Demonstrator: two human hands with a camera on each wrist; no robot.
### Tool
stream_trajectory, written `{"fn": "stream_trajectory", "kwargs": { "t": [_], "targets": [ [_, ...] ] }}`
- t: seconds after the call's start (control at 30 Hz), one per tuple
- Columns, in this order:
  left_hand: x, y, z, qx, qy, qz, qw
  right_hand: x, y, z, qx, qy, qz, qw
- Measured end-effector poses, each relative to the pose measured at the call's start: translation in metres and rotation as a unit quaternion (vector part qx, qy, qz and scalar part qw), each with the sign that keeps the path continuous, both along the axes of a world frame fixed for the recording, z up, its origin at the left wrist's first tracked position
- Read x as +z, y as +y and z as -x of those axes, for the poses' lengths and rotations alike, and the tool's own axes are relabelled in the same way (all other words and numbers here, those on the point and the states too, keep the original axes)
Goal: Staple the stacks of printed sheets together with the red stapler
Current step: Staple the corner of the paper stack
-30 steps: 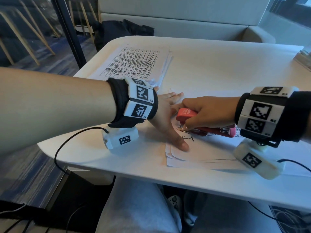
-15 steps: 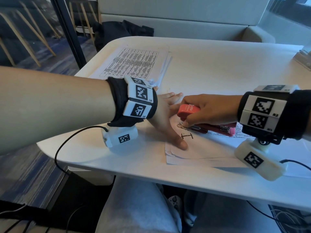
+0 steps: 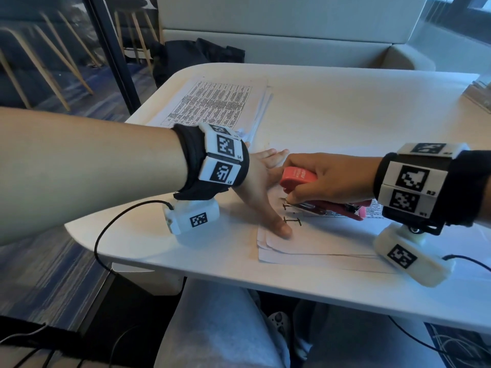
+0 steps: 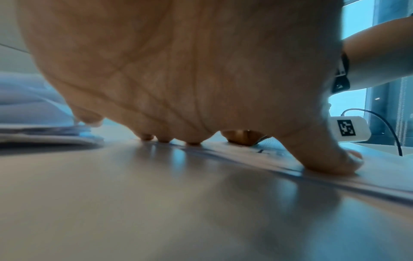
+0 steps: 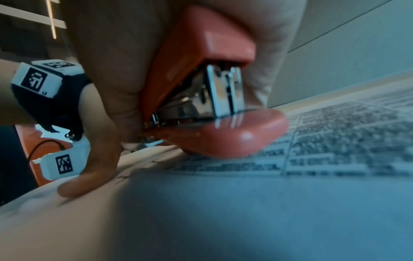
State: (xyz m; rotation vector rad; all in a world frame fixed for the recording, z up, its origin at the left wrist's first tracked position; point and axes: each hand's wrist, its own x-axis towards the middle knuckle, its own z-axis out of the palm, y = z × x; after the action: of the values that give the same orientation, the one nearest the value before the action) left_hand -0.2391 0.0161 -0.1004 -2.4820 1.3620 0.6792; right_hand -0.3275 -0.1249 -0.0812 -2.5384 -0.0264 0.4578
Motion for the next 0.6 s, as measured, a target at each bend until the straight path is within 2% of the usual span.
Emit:
{"fn": "stream_trajectory", "kwargs": {
  "t": [0.2,0.33,0.43,0.6],
  "targets": [
    [0.015,0.002,-0.001,-0.003,0.061,0.045,0.997,0.006,0.002,-0.002,0.000,-0.001,0.067,0.998],
    [0.026,0.008,-0.001,0.008,0.003,0.040,0.999,0.010,-0.004,0.001,0.000,-0.012,0.131,0.991],
    [0.032,0.016,0.000,0.005,-0.031,0.109,0.994,0.014,-0.008,0.004,-0.006,-0.015,0.156,0.988],
    [0.028,0.015,0.002,0.004,-0.026,0.199,0.980,0.017,-0.014,0.007,0.001,0.004,0.193,0.981]
  ]
}}
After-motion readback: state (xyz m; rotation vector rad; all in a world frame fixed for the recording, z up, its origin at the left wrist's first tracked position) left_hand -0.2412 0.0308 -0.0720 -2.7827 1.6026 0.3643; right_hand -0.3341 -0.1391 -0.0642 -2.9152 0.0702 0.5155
